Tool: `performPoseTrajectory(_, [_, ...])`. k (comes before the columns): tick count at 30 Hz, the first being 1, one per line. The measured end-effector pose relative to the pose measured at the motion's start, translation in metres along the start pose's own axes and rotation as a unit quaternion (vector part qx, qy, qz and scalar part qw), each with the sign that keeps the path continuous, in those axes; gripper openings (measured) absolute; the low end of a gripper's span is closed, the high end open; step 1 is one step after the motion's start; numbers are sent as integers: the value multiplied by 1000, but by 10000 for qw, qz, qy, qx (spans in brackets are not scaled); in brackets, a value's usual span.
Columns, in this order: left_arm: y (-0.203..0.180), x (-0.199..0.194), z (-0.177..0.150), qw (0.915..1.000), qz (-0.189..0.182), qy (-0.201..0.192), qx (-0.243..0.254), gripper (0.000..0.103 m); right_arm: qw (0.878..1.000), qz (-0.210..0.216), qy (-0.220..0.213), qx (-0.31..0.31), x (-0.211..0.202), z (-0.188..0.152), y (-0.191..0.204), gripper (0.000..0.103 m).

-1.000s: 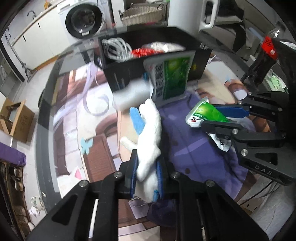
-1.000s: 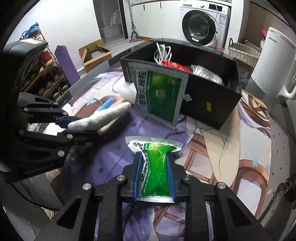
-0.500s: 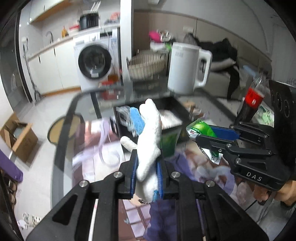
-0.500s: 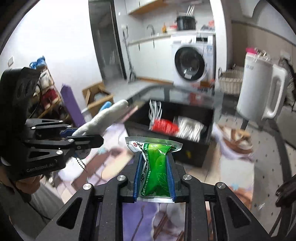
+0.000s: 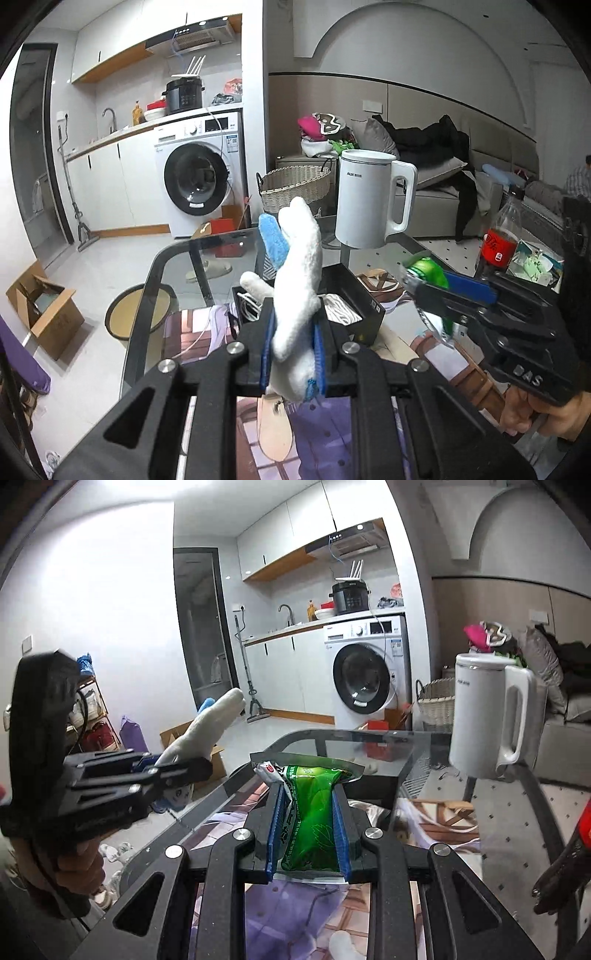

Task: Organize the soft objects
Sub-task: 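Lift the rabbit over the box with the left tool while the right tool lifts the sachet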

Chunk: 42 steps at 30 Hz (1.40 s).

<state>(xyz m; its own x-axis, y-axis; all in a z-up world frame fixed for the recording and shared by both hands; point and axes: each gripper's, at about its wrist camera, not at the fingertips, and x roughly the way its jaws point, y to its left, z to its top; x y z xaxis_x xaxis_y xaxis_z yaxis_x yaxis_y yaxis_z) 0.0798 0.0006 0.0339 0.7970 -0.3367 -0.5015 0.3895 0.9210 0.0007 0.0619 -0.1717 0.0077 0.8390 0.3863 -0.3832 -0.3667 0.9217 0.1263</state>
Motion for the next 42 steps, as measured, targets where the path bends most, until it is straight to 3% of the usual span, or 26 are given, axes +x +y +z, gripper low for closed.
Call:
performPoseTrajectory(4, [-12, 16, -1, 9997, -28, -56, 245, 16, 9995, -109, 17, -306, -4, -7, 6, 24])
performPoseTrajectory(13, [-20, 31, 6, 9994, -339, 50, -8, 16, 9997, -9, 66, -245, -1, -2, 0, 24])
performPoseTrajectory(18, [-15, 25, 6, 9997, -243, 29, -51, 16, 9999, 19, 88, -145, 3, -2, 4, 24])
performPoseTrajectory(24, [3, 39, 9, 9984, 4, 376, -414, 16, 9997, 144, 176, -26, 14, -1, 6, 24])
performPoseTrajectory(28, [21, 30, 23, 9984, 230, -17, -524, 16, 9991, 107, 297, -282, 29, 4, 6, 24])
performPoseTrajectory(36, [42, 38, 51, 9963, 246, -533, -622, 16, 9984, 228, 362, -370, 56, 40, -3, 24])
performPoseTrajectory(42, [40, 78, 62, 9969, 179, -376, -670, 16, 9990, 186, 49, -395, 73, 77, -13, 24])
